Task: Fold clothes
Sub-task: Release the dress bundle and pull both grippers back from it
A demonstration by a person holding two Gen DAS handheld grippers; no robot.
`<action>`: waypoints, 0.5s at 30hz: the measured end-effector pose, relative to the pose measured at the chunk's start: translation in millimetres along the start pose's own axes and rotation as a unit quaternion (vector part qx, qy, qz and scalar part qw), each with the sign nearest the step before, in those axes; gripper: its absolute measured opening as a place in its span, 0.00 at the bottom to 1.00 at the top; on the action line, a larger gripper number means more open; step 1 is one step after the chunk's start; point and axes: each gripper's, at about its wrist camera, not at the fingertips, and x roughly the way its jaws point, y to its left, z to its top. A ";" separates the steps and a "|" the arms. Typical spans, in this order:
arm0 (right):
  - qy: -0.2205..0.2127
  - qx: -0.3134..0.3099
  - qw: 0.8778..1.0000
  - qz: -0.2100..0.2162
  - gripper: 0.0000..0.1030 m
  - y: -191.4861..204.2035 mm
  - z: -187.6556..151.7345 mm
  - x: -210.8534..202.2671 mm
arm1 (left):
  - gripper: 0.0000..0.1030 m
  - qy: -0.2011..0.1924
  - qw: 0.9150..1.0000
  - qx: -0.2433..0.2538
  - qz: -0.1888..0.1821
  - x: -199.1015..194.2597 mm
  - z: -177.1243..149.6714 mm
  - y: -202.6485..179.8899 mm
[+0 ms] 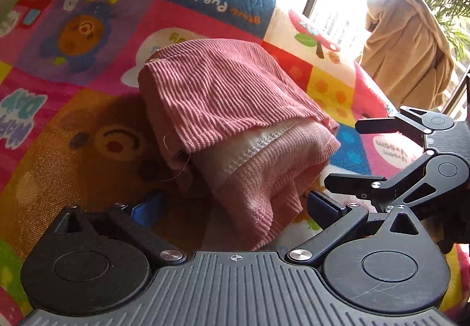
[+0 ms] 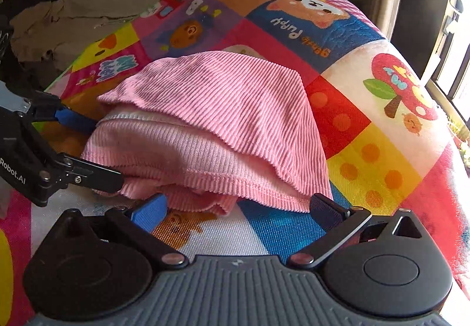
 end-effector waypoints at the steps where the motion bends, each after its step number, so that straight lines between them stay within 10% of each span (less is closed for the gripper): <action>1: -0.002 0.003 1.000 -0.016 1.00 4.3 1.6 5.3 | 1.00 -0.005 0.999 0.001 0.037 2.2 0.6 1.4; 15: -0.002 0.181 0.978 -0.102 1.00 -48.6 -9.9 21.0 | 1.00 -0.021 0.992 -0.034 0.118 13.4 13.5 19.0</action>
